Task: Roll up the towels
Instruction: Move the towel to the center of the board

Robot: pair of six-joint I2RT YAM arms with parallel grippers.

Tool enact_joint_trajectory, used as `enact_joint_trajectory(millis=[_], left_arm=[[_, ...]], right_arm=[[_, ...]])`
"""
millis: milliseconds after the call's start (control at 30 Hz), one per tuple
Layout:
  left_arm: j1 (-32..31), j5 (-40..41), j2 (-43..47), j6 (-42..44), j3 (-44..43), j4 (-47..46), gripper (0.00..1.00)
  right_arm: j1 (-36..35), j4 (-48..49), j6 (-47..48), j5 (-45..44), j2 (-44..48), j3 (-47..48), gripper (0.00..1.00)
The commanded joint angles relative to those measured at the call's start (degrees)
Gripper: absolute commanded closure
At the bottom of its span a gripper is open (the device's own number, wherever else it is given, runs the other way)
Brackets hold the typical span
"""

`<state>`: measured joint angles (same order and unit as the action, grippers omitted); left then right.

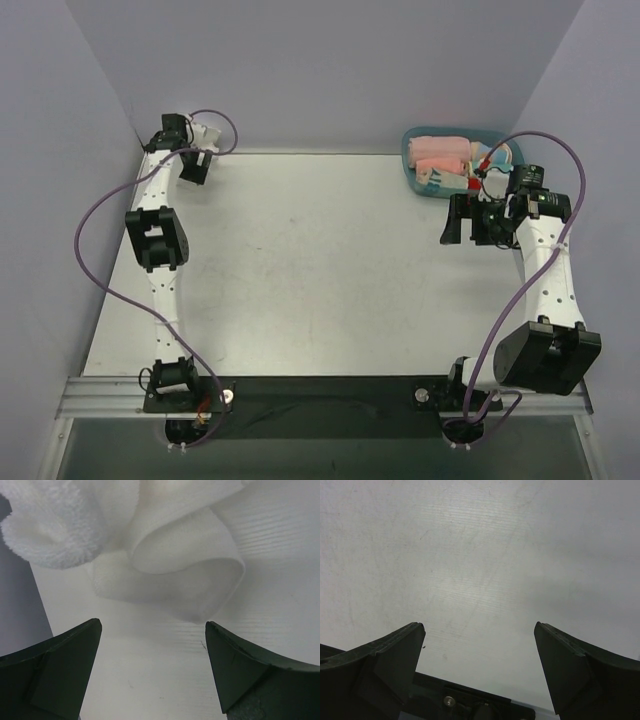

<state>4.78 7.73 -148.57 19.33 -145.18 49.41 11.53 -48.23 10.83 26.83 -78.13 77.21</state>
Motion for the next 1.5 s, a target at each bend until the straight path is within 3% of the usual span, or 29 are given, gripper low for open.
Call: enact_joint_trajectory(millis=[0,133,267,300,367,467,500,567,600,700,800,833,867,900,967,1033,1200,1467], left_arm=[[-0.2,-0.2,-1.4,2.1,0.3,-6.6,0.04],[0.6,-0.9,-4.2,1.5,-0.9,-7.0,0.12],[1.6,-6.9,-3.7,0.1,2.0,-6.8,0.32],[1.5,-7.7,-3.0,0.1,3.4,-6.7,0.46],[1.1,-12.9,0.0,0.3,8.7,-6.1,0.6],[0.0,-17.6,4.9,1.6,13.7,-2.3,0.99],[-1.6,-20.2,8.3,2.5,18.5,-1.4,1.0],[-3.4,-23.5,13.3,3.9,25.5,-0.5,1.0],[-6.6,-26.1,19.5,4.4,35.0,-1.0,1.0],[-15.5,-28.8,30.7,3.7,49.8,-3.5,1.0],[-24.0,-32.0,37.9,-1.2,55.5,-4.4,0.99],[-29.2,-35.4,39.2,-2.4,56.3,-4.5,0.85],[-32.0,-36.5,40.4,-4.8,56.1,-4.6,0.39],[-34.1,-36.7,42.2,-6.4,55.5,-4.9,0.18],[-37.1,-38.9,43.4,-8.9,52.0,-5.2,0.03],[-36.3,-41.1,44.2,-10.1,49.5,-4.8,0.03],[-25.5,-43.5,43.8,-10.0,44.8,-2.6,0.07],[-10.5,-37.2,44.2,-1.7,53.4,4.0,0.14]], right_arm=[[-0.4,-2.7,2.0,-2.7,-0.6,2.2,0.0],[-0.4,-3.7,2.5,-2.7,-1.1,2.9,0.0],[-0.4,-4.9,2.9,-2.9,-1.9,4.1,0.0],[-0.2,-5.3,2.8,-2.7,-2.0,4.5,0.0],[0.0,-5.9,2.5,-2.0,-2.4,4.5,0.0],[0.4,-6.3,2.1,0.5,-2.5,4.2,0.01],[0.5,-6.4,2.0,1.9,-2.6,4.1,0.01],[0.6,-6.6,1.7,3.1,-2.6,3.9,0.02],[0.6,-6.7,1.7,3.8,-2.7,4.0,0.02],[0.9,-6.6,1.7,6.1,-2.9,3.3,0.02],[1.1,-6.6,2.3,7.6,-3.4,2.4,0.02],[1.1,-6.6,2.5,8.0,-3.6,2.2,0.02],[1.2,-6.6,2.7,8.4,-3.8,1.6,0.02],[1.2,-6.6,2.9,8.8,-4.2,1.5,0.02],[1.2,-6.7,3.1,9.5,-4.5,1.3,0.02],[1.0,-6.5,3.3,10.1,-4.8,1.1,0.02],[-2.6,-5.1,2.3,10.6,-6.5,0.2,0.02],[-15.5,2.6,-0.8,6.8,-11.3,0.6,0.16]])
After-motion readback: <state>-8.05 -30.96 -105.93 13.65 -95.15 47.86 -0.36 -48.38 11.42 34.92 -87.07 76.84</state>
